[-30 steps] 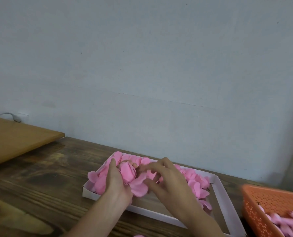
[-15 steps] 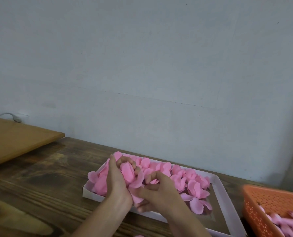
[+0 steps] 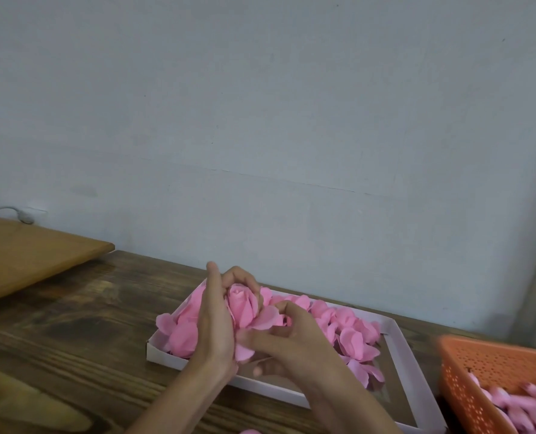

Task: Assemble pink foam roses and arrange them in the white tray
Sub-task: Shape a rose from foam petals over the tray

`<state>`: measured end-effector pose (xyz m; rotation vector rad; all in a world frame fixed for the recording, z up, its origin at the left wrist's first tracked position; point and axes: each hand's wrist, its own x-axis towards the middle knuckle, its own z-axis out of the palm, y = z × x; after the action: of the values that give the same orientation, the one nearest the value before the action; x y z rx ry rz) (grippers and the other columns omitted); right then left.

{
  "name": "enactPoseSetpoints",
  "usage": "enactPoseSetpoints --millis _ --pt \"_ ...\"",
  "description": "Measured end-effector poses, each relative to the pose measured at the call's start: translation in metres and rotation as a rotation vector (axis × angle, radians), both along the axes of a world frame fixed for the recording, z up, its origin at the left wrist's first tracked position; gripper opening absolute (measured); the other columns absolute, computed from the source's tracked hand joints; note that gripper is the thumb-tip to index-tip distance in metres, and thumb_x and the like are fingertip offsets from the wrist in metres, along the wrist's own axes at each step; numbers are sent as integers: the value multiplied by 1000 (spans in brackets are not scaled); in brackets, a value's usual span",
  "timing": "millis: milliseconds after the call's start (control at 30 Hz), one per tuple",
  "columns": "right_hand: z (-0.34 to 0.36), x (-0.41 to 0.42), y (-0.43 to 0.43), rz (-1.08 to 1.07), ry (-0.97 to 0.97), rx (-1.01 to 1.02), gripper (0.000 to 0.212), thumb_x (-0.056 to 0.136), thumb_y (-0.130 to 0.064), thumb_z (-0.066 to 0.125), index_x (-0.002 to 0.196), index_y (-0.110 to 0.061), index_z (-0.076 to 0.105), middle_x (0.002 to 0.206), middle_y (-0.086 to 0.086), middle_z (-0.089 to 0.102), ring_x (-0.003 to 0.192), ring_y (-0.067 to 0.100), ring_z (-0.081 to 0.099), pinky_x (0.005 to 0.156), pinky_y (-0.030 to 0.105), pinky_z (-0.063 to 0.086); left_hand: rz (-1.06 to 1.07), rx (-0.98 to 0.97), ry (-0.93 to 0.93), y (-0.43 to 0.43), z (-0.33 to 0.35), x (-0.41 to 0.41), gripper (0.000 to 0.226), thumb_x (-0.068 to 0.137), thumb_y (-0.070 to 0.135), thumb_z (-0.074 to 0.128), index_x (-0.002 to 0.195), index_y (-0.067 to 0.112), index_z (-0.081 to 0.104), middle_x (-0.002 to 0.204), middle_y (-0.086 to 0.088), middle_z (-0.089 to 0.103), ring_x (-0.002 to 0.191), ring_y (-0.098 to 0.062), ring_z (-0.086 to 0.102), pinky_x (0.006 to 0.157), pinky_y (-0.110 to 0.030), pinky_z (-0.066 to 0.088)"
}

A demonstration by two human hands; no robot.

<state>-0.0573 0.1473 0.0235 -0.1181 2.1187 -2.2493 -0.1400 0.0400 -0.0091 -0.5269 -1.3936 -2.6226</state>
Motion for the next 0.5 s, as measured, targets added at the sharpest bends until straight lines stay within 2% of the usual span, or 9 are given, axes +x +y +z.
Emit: enactPoseSetpoints --millis 133,200,333,400,467,500 --pt "6 3 3 56 11 -31 63 74 -16 91 122 -4 53 101 23 77 83 28 74 72 31 60 -6 -3 86 -2 5 7 75 95 74 35 72 8 61 67 -5 56 61 -16 61 58 -32 54" --pt "8 4 6 84 24 -58 53 75 -7 89 118 -3 57 105 24 76 87 30 75 75 32 61 -46 39 85 -4 9 9 77 94 74 37 72 5 61 67 -8 56 61 -18 63 59 -34 56" --pt "7 4 9 111 28 -94 58 81 7 79 129 -2 48 111 20 76 101 36 75 86 39 63 -19 52 115 -7 13 12 77 92 73 37 69 3 61 63 -10 56 57 -17 64 53 -27 55" --pt "7 5 6 84 78 -67 40 82 3 81 117 -7 63 106 22 76 95 36 74 87 42 63 -30 47 115 -6 13 13 77 93 71 35 70 1 60 64 -12 56 57 -19 63 53 -28 55" --pt "6 6 0 36 123 -33 22 83 0 82 94 -18 76 96 24 77 84 31 73 79 41 64 -44 34 110 -4 12 14 78 92 71 35 70 0 59 65 -14 55 58 -22 64 54 -31 56" --pt "5 6 -3 0 123 -27 24 83 0 82 98 -16 73 92 24 77 78 29 72 72 38 64 -44 28 107 -3 11 14 78 92 71 35 70 0 59 65 -15 55 59 -24 64 55 -33 56"
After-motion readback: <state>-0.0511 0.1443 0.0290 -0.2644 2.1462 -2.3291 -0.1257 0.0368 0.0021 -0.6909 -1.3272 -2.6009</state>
